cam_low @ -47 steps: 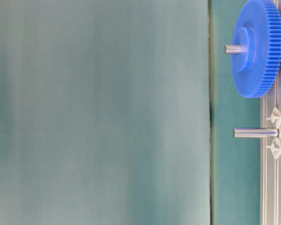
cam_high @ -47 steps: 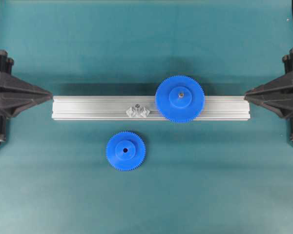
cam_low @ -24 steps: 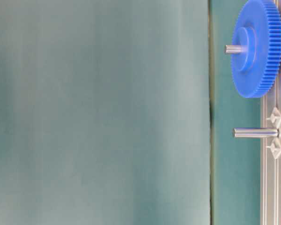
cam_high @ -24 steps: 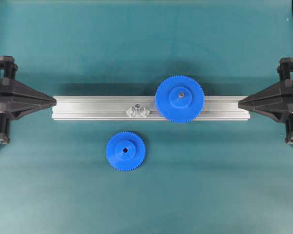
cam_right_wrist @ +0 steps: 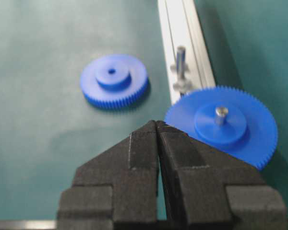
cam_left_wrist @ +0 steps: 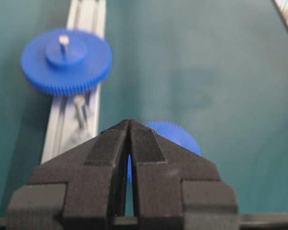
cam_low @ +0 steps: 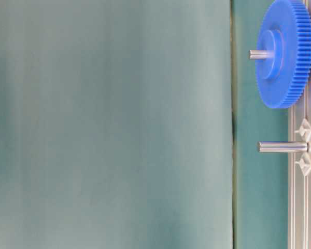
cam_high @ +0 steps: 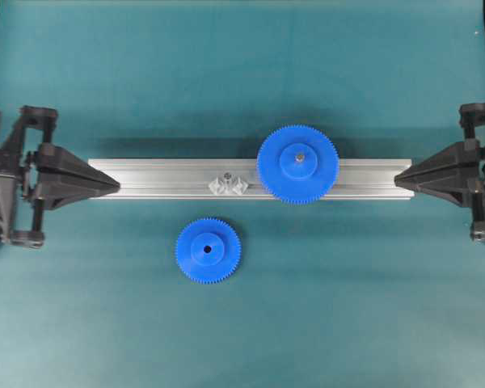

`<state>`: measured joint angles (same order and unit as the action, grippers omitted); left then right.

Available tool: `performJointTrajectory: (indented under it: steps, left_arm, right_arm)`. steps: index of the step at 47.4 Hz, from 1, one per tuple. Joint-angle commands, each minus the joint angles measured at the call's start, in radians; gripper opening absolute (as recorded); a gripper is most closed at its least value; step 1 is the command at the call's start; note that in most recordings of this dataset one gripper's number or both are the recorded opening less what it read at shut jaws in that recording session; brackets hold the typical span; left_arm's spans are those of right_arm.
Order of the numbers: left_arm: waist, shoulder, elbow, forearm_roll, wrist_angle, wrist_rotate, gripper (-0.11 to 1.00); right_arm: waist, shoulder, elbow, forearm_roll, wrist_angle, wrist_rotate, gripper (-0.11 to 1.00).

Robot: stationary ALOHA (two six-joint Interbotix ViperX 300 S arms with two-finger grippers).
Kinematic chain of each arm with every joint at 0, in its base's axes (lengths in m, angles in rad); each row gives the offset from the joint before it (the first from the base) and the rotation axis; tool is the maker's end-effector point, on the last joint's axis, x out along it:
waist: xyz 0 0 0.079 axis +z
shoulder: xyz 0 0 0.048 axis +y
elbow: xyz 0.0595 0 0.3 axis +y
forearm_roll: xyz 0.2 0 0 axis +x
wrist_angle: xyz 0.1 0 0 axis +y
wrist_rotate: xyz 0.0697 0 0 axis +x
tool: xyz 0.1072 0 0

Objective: Find the location of the shaft and insert the small gear.
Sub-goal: 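Move the left gripper over the small blue gear on the table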

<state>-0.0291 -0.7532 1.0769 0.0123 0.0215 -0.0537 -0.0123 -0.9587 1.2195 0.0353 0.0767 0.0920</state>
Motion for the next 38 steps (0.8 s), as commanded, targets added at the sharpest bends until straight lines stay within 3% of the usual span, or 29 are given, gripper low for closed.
performJointTrajectory:
  steps: [1,20,38]
  left_arm:
    - [-0.008,0.026,-0.048,0.003,0.035,0.000,0.01]
    - [-0.040,0.242,-0.160,0.003,0.186,-0.044,0.01]
    - [-0.040,0.387,-0.256,0.003,0.264,-0.043,0.01]
  right_arm:
    - [-0.011,0.009,-0.020,0.002,0.018,0.011,0.04]
    - [-0.031,0.009,-0.012,0.002,0.032,0.011,0.04]
    - [-0.034,0.008,-0.003,0.002,0.032,0.011,0.04]
